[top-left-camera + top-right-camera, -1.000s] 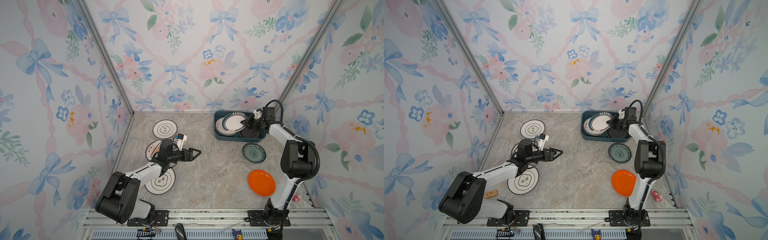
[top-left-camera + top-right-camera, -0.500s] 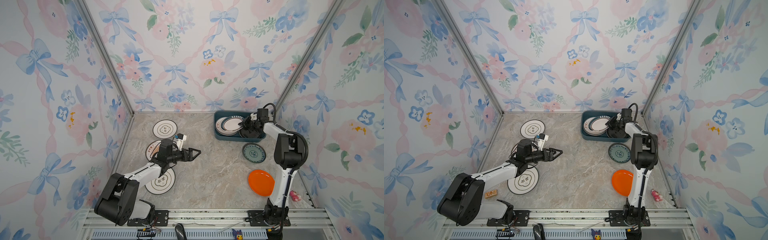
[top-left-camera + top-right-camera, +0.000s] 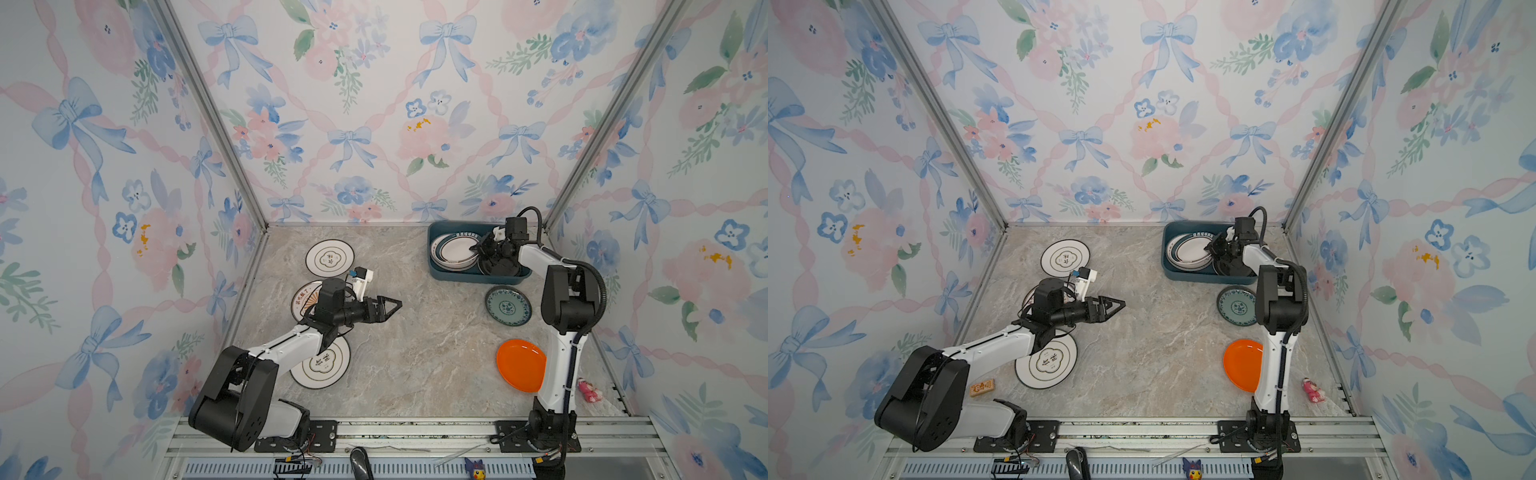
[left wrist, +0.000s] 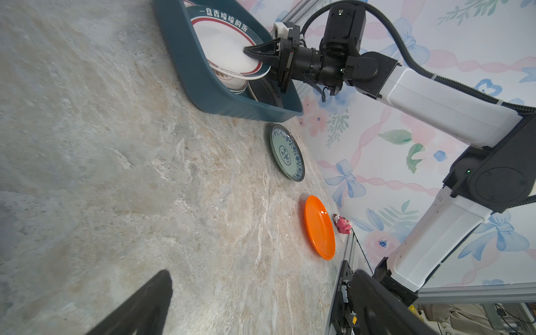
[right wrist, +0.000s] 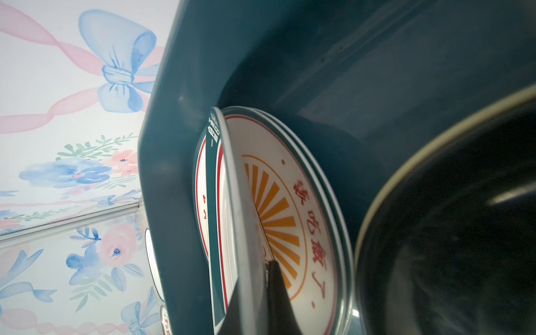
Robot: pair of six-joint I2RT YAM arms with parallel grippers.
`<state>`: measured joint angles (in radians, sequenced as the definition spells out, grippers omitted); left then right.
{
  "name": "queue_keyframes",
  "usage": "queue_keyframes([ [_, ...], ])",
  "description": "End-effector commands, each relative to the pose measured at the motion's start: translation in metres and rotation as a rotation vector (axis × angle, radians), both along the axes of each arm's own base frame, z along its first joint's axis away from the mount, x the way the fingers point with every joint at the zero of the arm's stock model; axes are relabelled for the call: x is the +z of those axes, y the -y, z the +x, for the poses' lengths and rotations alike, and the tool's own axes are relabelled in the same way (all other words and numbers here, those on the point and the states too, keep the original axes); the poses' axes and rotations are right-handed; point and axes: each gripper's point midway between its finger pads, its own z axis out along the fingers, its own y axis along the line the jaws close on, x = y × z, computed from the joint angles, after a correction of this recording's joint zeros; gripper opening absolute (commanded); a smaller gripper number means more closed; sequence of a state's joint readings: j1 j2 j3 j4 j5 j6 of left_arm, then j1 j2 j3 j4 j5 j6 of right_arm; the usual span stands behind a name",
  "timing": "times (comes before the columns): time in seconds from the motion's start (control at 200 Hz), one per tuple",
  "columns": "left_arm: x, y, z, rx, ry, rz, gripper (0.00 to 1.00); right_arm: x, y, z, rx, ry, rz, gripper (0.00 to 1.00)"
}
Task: Place the plates into the plastic bin on the countertop
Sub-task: Place the plate in the plastic bin.
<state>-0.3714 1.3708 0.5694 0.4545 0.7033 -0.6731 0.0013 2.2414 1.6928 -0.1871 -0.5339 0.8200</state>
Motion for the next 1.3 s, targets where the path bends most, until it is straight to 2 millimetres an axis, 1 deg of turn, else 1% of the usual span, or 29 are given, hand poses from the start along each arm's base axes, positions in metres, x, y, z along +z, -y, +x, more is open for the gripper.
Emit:
queue_keyframes([
  [0.0, 0.002, -0.002, 0.000, -0.003, 0.027, 0.006, 0.98, -0.010, -0.008, 0.001, 0.009, -0.025, -0.004, 0.14],
  [0.205, 0.002, -0.003, 0.000, -0.001, 0.025, 0.008, 0.97, -0.018, -0.008, -0.003, 0.018, -0.058, -0.015, 0.30],
  [0.44, 0.000, -0.003, -0.001, -0.001, 0.024, 0.010, 0.97, -0.020, -0.007, -0.007, 0.032, -0.086, -0.037, 0.42],
  [0.635, -0.002, -0.003, -0.002, -0.002, 0.020, 0.012, 0.97, -0.024, -0.001, -0.016, 0.056, -0.131, -0.111, 0.45],
  [0.89, -0.001, -0.003, -0.002, -0.002, 0.022, 0.012, 0.97, -0.021, 0.009, -0.022, 0.078, -0.168, -0.215, 0.46],
  [1.01, -0.001, -0.003, -0.003, -0.002, 0.026, 0.013, 0.97, -0.021, 0.011, -0.025, 0.116, -0.167, -0.263, 0.47],
  [1.295, -0.001, -0.002, -0.004, -0.005, 0.026, 0.013, 0.97, -0.010, 0.019, -0.031, 0.132, -0.165, -0.347, 0.47],
])
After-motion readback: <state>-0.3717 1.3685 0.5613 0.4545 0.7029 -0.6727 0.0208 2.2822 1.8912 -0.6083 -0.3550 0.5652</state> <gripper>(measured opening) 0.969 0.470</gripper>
